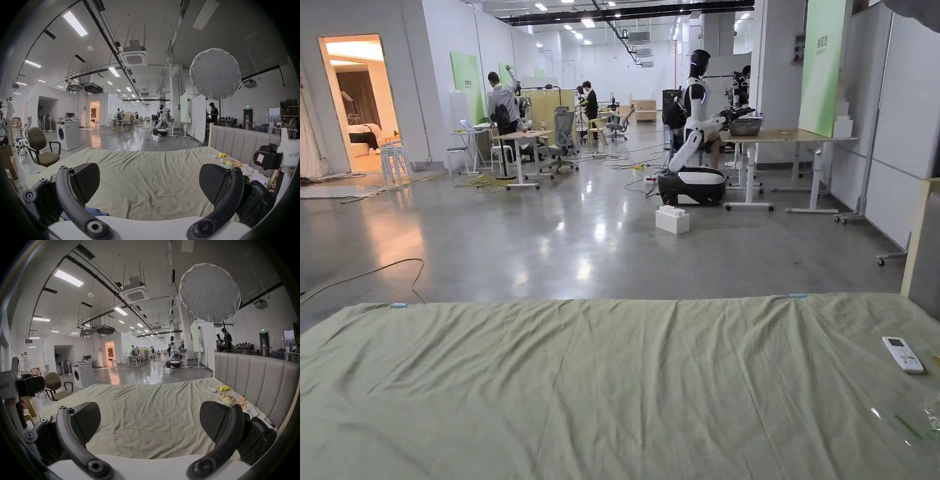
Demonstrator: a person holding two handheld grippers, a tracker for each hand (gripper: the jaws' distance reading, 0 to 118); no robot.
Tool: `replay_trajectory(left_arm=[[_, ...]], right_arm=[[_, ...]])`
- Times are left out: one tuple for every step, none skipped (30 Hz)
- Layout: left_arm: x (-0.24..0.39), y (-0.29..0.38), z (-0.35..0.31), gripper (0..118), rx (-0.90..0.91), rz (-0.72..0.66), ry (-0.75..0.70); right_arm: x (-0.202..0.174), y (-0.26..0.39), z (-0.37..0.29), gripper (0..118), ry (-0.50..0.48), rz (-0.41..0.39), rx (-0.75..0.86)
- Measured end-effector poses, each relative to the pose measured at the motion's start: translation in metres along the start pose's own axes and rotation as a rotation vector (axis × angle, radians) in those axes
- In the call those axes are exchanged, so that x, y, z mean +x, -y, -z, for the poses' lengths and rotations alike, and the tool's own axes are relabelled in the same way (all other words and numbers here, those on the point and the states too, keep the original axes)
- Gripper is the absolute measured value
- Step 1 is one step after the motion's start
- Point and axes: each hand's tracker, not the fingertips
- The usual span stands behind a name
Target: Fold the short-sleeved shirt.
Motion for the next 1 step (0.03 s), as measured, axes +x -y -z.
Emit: replay_trajectory(left_arm=[[0.0002,-0.0003,-0.0001,118,0.001,0.002,-0.003]], right_arm=[[0.0008,-0.0006,0.0000,118,-0.004,0.006,0.001]])
